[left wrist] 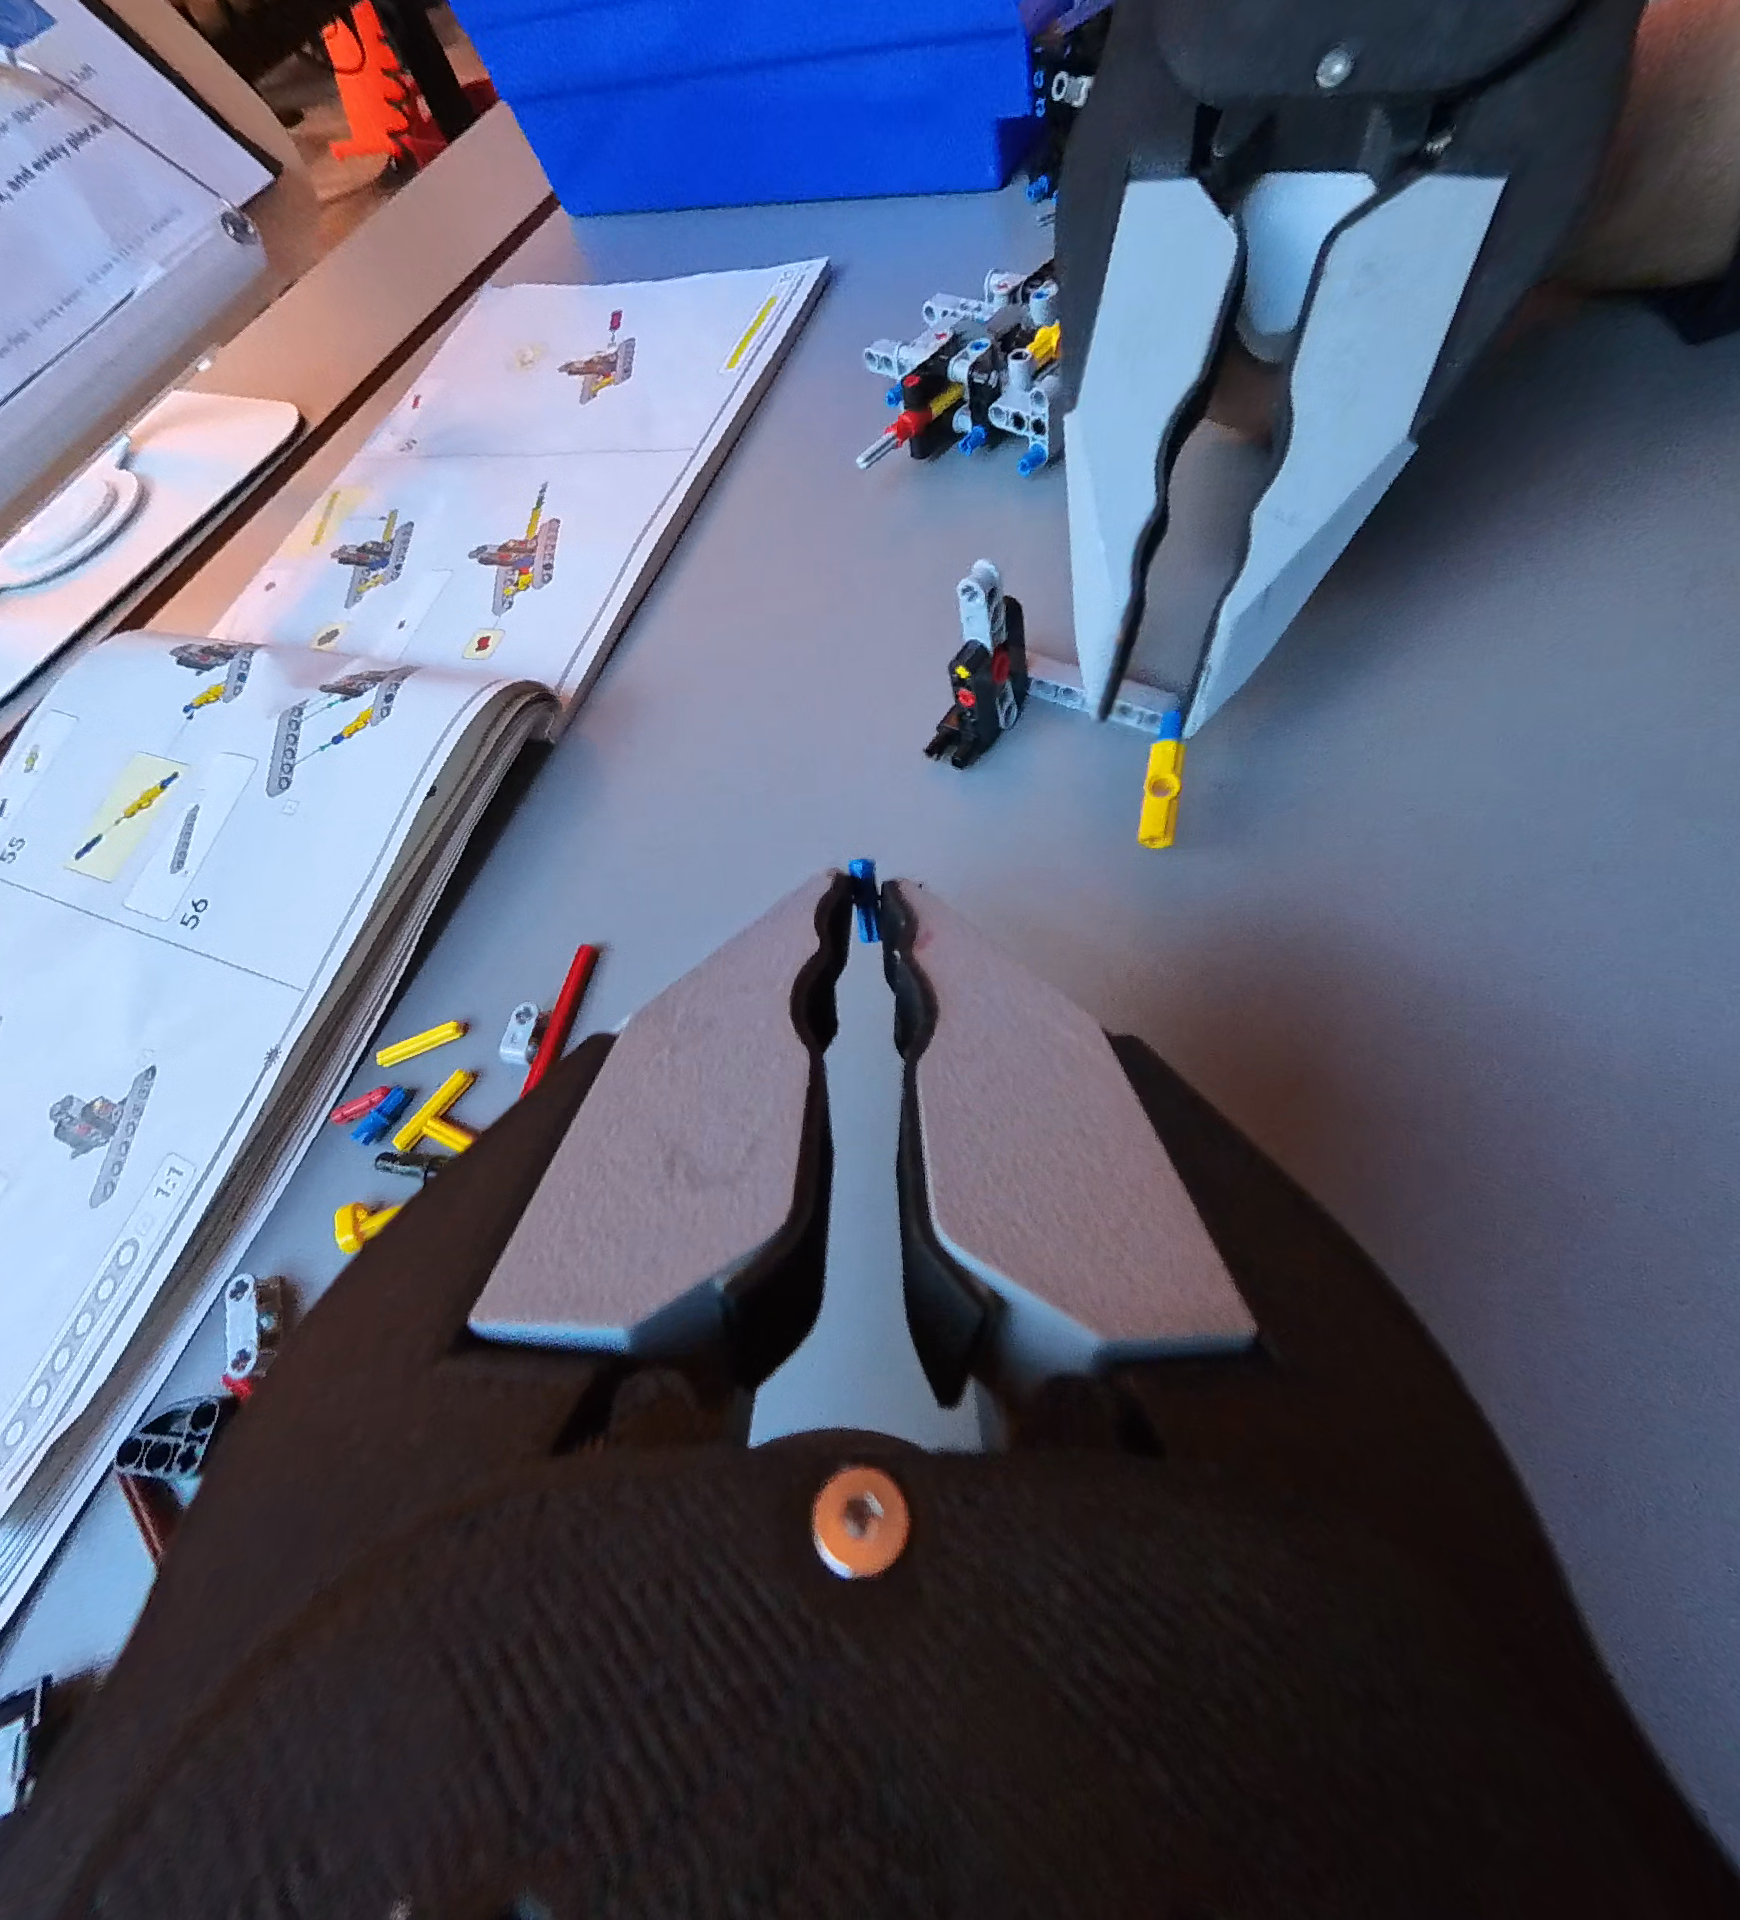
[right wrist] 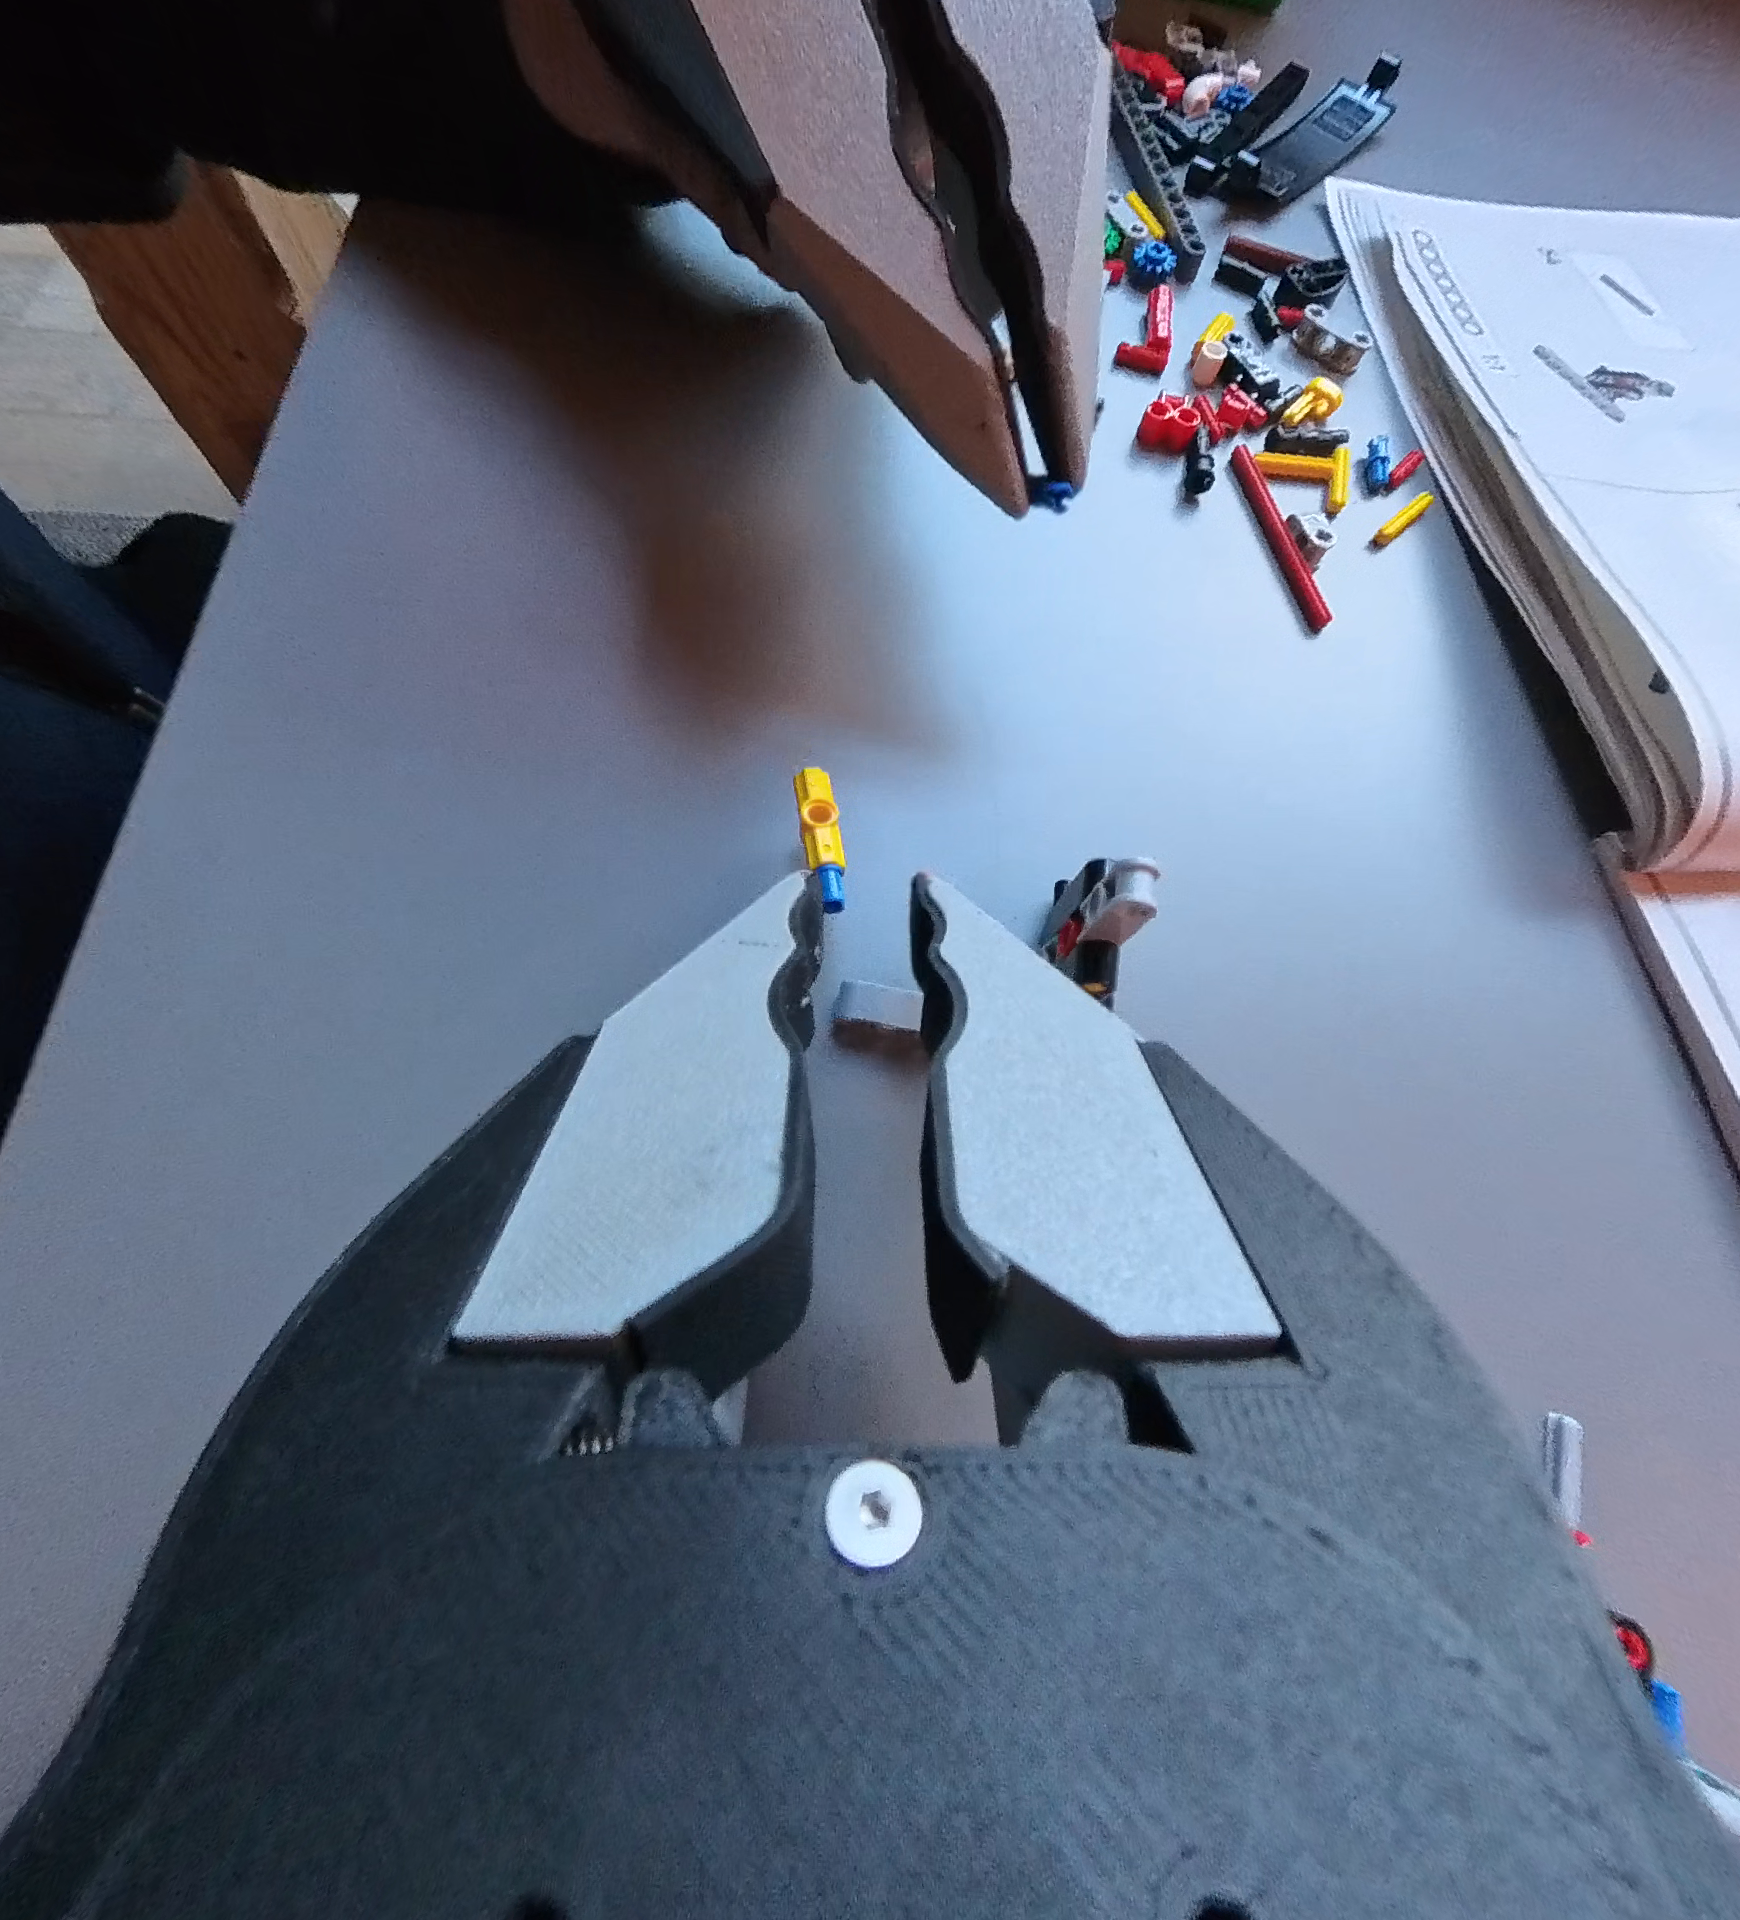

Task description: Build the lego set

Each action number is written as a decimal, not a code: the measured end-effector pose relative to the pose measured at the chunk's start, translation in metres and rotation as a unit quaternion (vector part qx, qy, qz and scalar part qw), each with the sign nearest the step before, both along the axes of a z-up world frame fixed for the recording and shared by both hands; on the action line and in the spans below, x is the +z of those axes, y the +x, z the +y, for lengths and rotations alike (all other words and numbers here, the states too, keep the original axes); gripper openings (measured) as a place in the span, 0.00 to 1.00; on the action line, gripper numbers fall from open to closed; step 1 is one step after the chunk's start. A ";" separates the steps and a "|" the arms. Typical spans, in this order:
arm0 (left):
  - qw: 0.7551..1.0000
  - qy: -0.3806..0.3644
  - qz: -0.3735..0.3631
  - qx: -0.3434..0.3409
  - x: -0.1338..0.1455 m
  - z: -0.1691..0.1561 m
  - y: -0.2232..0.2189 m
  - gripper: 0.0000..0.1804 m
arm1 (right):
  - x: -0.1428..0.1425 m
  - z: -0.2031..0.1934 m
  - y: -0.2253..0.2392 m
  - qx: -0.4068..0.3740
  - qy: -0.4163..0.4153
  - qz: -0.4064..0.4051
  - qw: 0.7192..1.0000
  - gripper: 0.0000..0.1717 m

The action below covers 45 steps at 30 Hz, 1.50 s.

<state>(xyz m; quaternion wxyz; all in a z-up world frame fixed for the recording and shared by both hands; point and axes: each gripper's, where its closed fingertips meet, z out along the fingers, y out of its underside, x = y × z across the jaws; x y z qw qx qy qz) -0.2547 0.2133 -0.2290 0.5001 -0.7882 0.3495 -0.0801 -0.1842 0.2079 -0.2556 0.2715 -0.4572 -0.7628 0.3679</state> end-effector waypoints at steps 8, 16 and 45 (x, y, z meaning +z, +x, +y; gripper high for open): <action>1.000 -0.007 0.003 0.005 -0.004 0.002 -0.001 0.02 | -0.016 -0.003 0.000 0.006 0.057 -0.030 0.998 0.09; 0.999 0.035 -0.014 -0.017 0.010 0.001 0.004 0.01 | 0.004 -0.003 0.000 0.006 0.004 0.015 1.000 0.11; 0.963 0.219 -0.058 -0.144 0.067 -0.032 0.055 0.01 | 0.081 -0.026 -0.023 0.017 -0.312 0.121 0.942 0.02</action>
